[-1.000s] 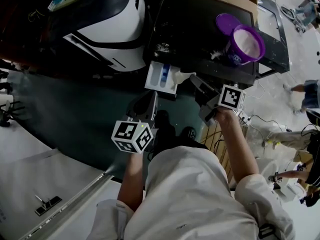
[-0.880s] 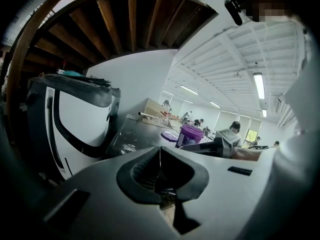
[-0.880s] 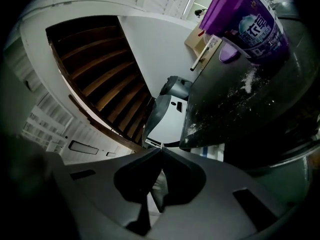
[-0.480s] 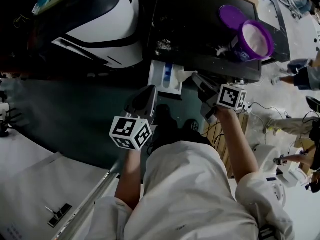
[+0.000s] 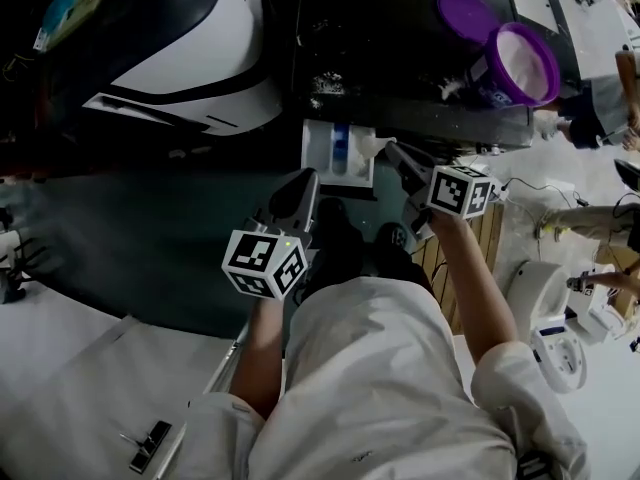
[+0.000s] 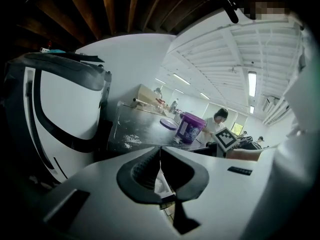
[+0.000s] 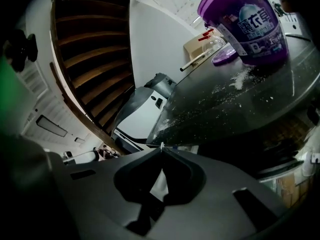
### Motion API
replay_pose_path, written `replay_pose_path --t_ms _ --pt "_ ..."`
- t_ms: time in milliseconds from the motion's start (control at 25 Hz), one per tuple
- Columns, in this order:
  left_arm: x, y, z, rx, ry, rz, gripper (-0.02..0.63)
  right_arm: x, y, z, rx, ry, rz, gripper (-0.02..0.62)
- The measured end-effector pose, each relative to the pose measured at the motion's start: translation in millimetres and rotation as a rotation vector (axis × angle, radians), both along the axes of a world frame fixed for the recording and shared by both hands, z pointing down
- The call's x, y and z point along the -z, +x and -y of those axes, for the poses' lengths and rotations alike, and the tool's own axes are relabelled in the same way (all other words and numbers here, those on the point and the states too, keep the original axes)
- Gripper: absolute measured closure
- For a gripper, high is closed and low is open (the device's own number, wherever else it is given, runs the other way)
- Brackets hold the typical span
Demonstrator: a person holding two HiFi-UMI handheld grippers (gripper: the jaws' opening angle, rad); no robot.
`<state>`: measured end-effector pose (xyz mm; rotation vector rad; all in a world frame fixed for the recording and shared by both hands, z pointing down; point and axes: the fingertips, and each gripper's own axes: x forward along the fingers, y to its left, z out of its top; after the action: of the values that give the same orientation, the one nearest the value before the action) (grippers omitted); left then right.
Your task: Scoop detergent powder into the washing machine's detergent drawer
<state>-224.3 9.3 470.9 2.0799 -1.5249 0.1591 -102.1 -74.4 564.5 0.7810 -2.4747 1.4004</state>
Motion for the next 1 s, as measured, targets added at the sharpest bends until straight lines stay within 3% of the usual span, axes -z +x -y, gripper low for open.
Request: replay_pose_path --t_ms 360,1000 --pt "-9.9 -17.9 14.6 -0.071 -0.024 -0.008 0.586 -17.5 -14.9 0.2 0.004 0.099 -0.159 0.588" --pt "-22.4 -24.7 28.9 -0.133 -0.038 -0.035 0.586 -15.4 -32.9 -6.1 0.175 0.466 -0.504 0.588"
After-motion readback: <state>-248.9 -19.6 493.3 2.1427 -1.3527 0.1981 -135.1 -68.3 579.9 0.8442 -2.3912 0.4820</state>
